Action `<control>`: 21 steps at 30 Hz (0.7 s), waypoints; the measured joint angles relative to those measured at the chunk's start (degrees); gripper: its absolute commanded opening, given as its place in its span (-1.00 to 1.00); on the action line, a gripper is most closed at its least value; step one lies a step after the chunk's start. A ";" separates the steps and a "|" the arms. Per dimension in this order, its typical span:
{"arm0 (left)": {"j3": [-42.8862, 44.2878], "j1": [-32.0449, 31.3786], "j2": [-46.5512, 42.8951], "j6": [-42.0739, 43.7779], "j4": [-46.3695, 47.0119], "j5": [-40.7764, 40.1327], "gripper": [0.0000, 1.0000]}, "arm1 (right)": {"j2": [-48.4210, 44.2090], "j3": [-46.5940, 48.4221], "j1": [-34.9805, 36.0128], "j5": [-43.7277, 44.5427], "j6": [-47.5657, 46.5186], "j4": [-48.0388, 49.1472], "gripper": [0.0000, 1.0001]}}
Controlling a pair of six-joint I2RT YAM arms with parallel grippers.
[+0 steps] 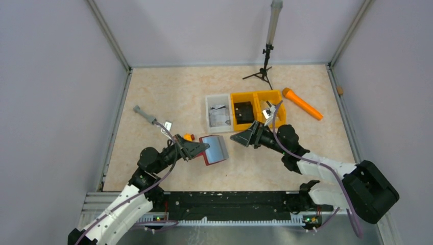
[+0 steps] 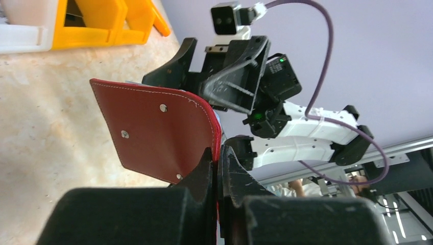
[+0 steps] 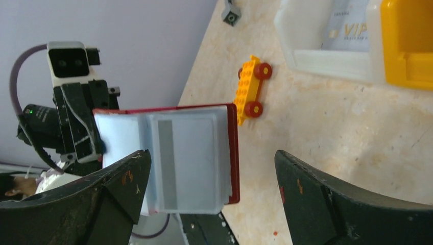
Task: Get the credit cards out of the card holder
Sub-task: Place the credit card in the storage box, then remove the credit card from the card holder.
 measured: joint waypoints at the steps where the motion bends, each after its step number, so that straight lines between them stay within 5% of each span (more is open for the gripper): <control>1: 0.00 0.00 0.55 -0.74 1.22 0.00 -1.00 | -0.76 -0.02 -0.37 -1.27 -0.15 -1.75 0.94; 6: 0.00 0.00 3.82 -5.11 9.01 -0.07 -1.00 | -5.09 -2.86 -3.23 -7.54 4.42 -4.83 0.97; 21: 5.57 0.00 13.70 -13.09 24.22 1.49 -1.00 | -1.62 -8.66 -5.44 -13.29 32.33 21.00 0.97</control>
